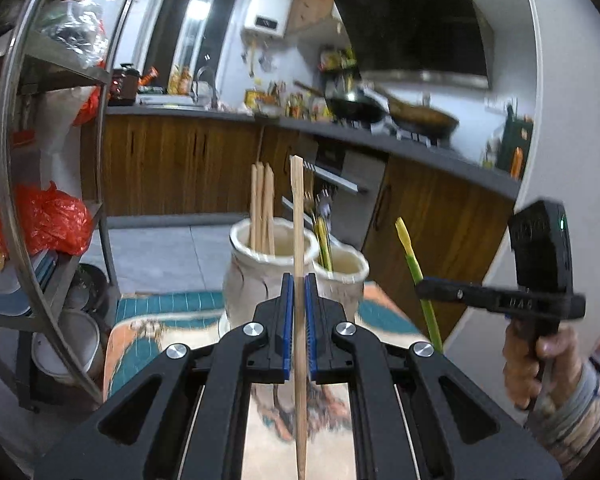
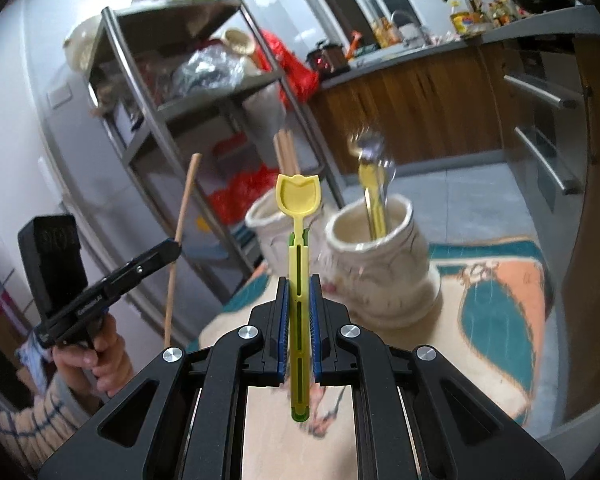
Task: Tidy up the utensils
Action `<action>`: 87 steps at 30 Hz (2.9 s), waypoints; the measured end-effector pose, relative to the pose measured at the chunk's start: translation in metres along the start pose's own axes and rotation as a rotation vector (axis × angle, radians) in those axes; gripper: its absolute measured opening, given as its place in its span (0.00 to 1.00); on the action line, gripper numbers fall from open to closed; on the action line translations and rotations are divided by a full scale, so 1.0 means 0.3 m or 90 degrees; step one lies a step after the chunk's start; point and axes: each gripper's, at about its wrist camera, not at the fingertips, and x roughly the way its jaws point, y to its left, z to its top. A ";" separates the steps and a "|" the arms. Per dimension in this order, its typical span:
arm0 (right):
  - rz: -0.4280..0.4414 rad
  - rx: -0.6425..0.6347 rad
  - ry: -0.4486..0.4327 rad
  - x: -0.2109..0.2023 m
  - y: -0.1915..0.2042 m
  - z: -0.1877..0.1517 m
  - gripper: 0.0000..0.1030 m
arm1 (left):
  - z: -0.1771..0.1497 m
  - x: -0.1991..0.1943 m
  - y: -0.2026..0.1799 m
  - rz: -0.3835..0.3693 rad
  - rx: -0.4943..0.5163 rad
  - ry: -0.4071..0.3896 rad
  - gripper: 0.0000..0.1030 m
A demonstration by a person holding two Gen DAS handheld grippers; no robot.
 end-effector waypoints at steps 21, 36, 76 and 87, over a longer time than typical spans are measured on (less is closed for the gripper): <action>-0.033 -0.035 -0.157 0.107 -0.042 0.114 0.10 | 0.148 0.135 0.100 -0.049 -0.073 -0.211 0.05; -0.083 -0.062 -0.202 0.193 -0.045 0.178 0.10 | 0.199 0.296 0.044 -0.008 -0.026 -0.287 0.05; -0.204 -0.119 -0.108 0.319 -0.050 0.077 0.34 | 0.027 0.345 0.069 0.050 -0.040 -0.171 0.36; -0.204 -0.122 -0.146 0.225 -0.039 0.070 0.54 | 0.034 0.211 0.061 0.061 -0.040 -0.207 0.75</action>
